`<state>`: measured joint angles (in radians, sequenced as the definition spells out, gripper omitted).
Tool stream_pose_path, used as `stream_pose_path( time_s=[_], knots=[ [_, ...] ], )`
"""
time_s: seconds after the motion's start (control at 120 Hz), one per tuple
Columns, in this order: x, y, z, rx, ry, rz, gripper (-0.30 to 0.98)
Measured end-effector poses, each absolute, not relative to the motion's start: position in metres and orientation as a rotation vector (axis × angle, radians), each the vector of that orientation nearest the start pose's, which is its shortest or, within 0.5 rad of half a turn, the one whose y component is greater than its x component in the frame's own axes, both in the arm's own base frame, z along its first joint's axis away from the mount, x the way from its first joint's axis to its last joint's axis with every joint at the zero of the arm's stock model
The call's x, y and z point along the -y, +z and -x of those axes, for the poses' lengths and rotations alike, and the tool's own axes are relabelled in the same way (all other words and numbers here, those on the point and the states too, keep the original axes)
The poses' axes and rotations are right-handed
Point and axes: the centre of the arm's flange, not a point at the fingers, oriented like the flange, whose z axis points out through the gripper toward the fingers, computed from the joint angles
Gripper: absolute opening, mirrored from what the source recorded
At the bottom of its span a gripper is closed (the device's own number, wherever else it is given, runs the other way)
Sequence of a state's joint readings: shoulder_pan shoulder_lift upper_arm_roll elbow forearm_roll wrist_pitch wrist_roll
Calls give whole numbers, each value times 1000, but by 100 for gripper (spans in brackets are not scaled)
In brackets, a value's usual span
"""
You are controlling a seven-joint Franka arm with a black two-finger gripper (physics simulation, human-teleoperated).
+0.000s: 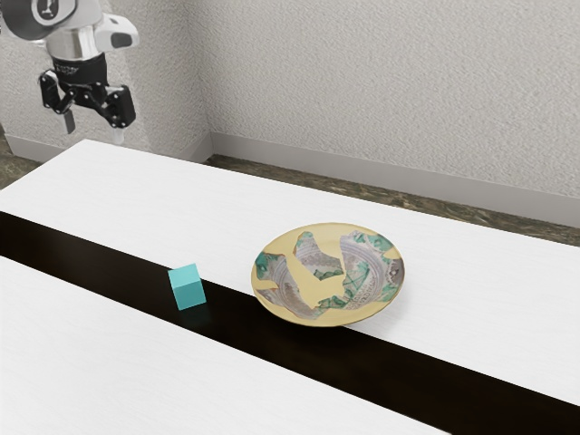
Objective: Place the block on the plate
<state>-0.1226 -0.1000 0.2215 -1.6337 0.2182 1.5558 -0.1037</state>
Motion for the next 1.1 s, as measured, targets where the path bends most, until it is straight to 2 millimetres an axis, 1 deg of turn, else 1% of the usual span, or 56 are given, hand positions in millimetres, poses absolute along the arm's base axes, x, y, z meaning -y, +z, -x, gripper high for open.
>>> stream_pose_path(
  time_s=[0.142,0.175,0.242,0.317,0.392,0.475,0.567,0.658,0.733,0.842,0.9,1.008,1.1],
  knots=[
    [-80,644,-519,327,-27,2927,69],
    [-79,635,-523,328,-10,2932,69],
    [-75,601,-528,318,55,2939,69],
    [-71,558,-528,304,131,2944,69],
    [-70,522,-528,311,150,2949,69],
    [-69,487,-535,385,153,2956,69],
    [-66,446,-535,499,161,2964,69],
    [-63,415,-537,635,149,2956,69],
    [-59,394,-544,737,122,2935,69],
    [-46,371,-556,848,76,2904,69],
    [-42,356,-563,926,65,2887,69],
    [-59,334,-571,1107,36,2834,69],
    [-64,323,-576,1206,3,2800,69]
  ],
)
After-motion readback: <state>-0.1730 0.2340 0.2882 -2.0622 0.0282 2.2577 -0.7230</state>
